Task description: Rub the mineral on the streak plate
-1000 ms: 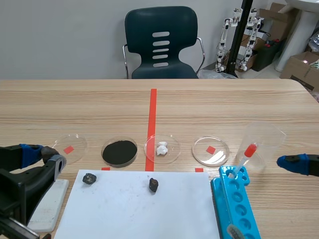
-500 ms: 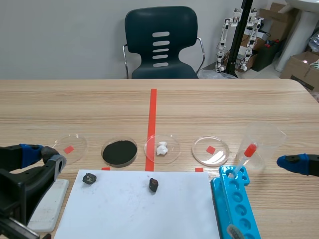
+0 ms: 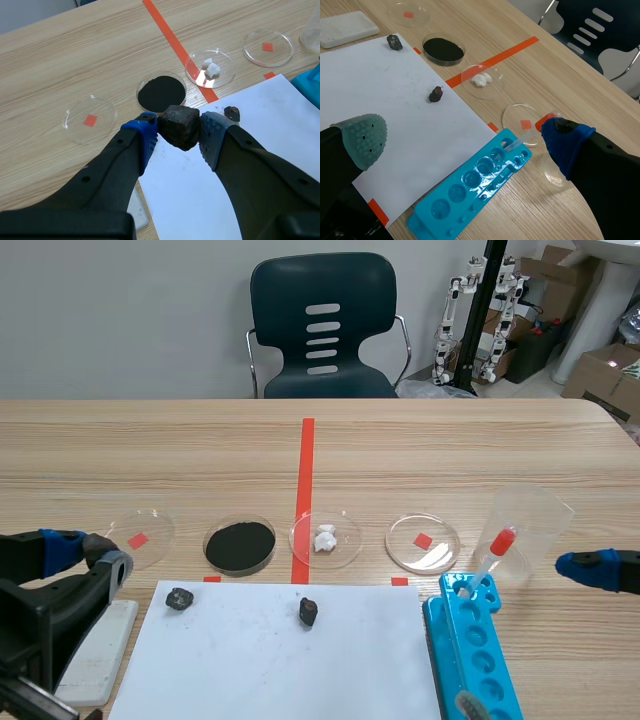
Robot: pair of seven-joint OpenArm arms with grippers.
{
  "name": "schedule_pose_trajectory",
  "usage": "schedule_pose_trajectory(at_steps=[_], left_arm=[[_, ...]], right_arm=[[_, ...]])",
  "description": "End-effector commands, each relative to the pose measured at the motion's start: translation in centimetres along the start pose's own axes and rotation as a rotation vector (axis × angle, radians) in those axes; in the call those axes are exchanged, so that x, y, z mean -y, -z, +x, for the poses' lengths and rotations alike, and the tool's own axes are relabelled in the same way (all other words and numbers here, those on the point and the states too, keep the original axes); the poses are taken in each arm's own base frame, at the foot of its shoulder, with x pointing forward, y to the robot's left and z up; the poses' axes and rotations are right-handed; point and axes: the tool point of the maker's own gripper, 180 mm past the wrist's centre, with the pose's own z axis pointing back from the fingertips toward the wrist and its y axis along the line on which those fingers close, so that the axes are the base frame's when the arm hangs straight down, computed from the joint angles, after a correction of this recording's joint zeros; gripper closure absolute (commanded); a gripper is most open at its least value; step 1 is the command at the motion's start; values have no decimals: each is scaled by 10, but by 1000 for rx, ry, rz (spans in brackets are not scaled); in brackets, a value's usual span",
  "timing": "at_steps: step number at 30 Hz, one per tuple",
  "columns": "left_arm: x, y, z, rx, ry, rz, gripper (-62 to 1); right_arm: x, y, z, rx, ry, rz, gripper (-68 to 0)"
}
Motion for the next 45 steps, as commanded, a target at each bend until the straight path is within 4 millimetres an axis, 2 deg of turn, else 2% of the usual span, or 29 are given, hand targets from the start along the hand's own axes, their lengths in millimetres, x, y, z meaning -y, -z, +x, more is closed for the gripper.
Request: schedule_pose_trajectory(at_steps=[1, 6, 19, 24, 27, 30, 34, 41, 45], left_arm=[[1, 1, 5, 21, -6, -1, -111], [-3, 5, 4, 1, 5, 6, -111], [-31, 35, -2, -137, 52, 64, -111], [-46, 52, -20, -211, -2, 81, -111], [-63, 61, -35, -264, -61, 142, -111], [-82, 65, -54, -344, -143, 230, -111], [-98, 67, -72, -440, -244, 305, -111], [-110, 70, -96, -596, -337, 356, -111], [-105, 79, -109, -653, -369, 329, -111]], right_arm=[[4, 1, 6, 23, -8, -6, -655], [4, 1, 6, 23, -8, -6, -655], [4, 1, 6, 23, -8, -6, -655], [4, 1, 6, 23, -8, -6, -655], [4, 1, 6, 23, -8, -6, -655], [4, 1, 6, 23, -8, -6, -655], [4, 1, 6, 23, -8, -6, -655], [4, 1, 6, 23, -8, -6, -655], [4, 1, 6, 23, -8, -6, -655]])
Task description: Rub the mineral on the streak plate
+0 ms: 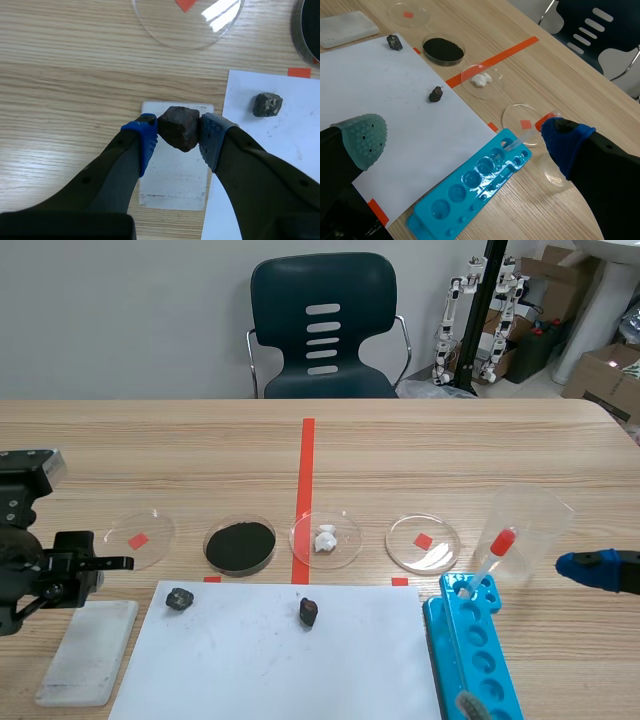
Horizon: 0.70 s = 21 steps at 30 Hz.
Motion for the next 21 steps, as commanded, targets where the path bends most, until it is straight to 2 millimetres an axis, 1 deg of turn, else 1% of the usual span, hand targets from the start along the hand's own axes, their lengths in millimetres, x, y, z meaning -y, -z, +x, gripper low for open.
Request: schedule_pose_trajectory(at_steps=[1, 5, 12, 21], left_arm=[[3, 2, 2, -6, 13, -5, -111], [3, 10, -3, -60, 11, 16, -111], [1, 11, -2, -121, 3, 41, -111], [-6, 22, -14, -217, 7, 51, -111]], right_arm=[[4, 1, 6, 23, -8, -6, -655], [4, 1, 6, 23, -8, -6, -655], [4, 1, 6, 23, -8, -6, -655], [4, 1, 6, 23, -8, -6, -655]])
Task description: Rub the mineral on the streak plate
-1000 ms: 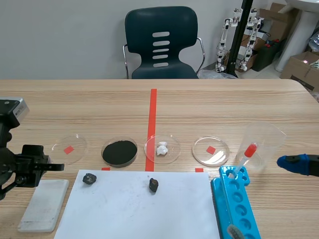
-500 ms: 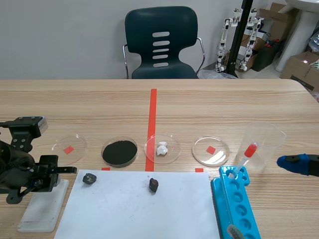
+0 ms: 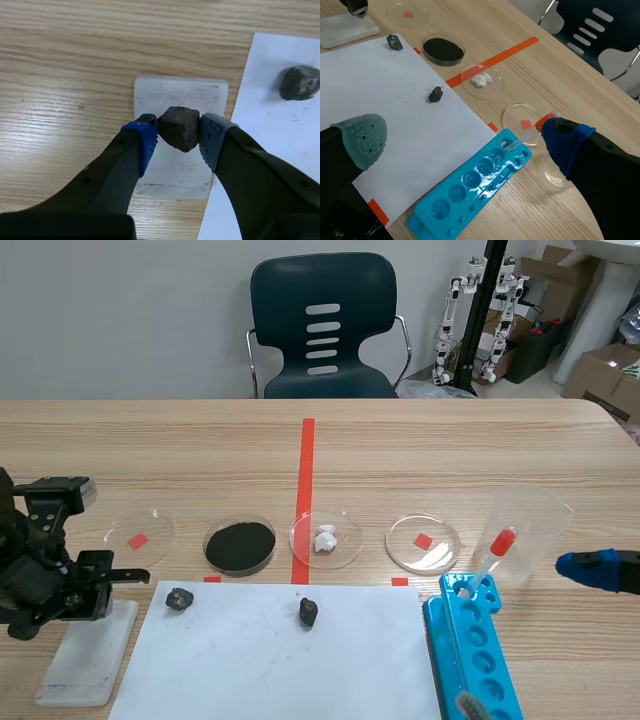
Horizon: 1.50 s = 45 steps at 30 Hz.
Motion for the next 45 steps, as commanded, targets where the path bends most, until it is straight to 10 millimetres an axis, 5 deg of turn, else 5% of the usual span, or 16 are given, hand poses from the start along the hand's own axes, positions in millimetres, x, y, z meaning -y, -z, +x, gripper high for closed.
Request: schedule_pose_trajectory(at_steps=[1, 18, 34, 45], left_arm=[[-3, -3, 9, 20, -4, 6, -111], [-7, 11, 4, -53, -10, 0, -111], [22, 9, 4, -56, -25, -159, -111], [-25, 11, 6, -41, 9, 99, -111]], right_arm=[[4, 1, 6, 23, -8, -6, -655], [4, 1, 6, 23, -8, -6, -655], [4, 1, 6, 23, -8, -6, -655], [4, 1, 6, 23, -8, -6, -655]])
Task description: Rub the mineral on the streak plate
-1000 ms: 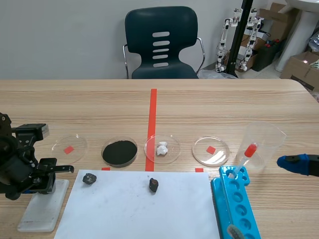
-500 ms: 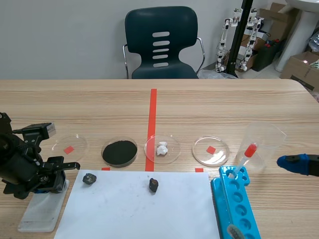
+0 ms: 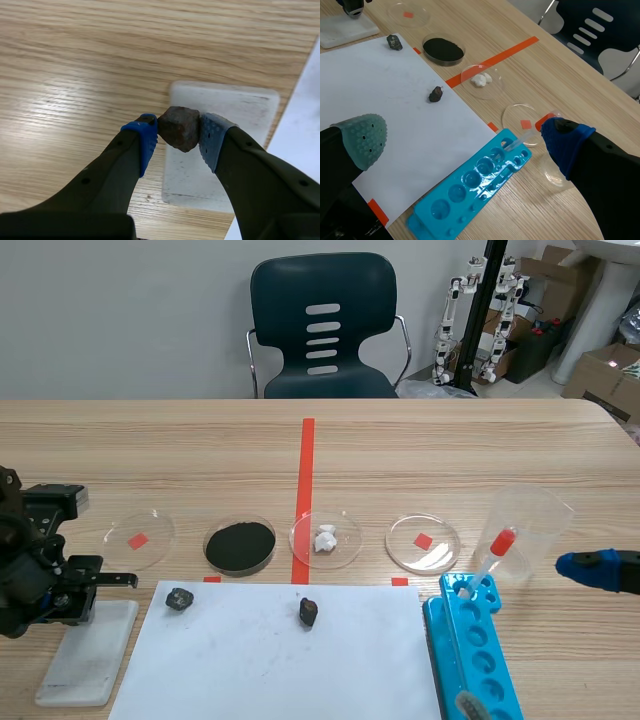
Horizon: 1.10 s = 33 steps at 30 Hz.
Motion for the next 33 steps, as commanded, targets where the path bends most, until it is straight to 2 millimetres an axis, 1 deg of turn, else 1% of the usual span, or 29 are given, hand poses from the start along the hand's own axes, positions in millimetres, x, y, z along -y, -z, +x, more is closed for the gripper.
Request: schedule_pose_trajectory(at_steps=[1, 4, 9, 15, 20, 29, 33], left_arm=[[0, -3, 5, 12, -2, 0, -111], [7, -2, 3, 7, -13, -36, -111], [30, 1, -5, -18, -2, -140, -111], [53, 2, -7, -15, -4, -266, -111], [61, -1, -3, 5, 2, -317, -111], [65, -3, 3, 35, 13, -336, -111], [74, -6, 3, 36, 7, -391, -111]], right_arm=[[4, 1, 6, 23, -8, -6, -655], [4, 1, 6, 23, -8, -6, -655], [4, 1, 6, 23, -8, -6, -655], [4, 1, 6, 23, -8, -6, -655], [4, 1, 6, 23, -8, -6, -655], [4, 1, 6, 23, -8, -6, -655], [4, 1, 6, 23, -8, -6, -655]])
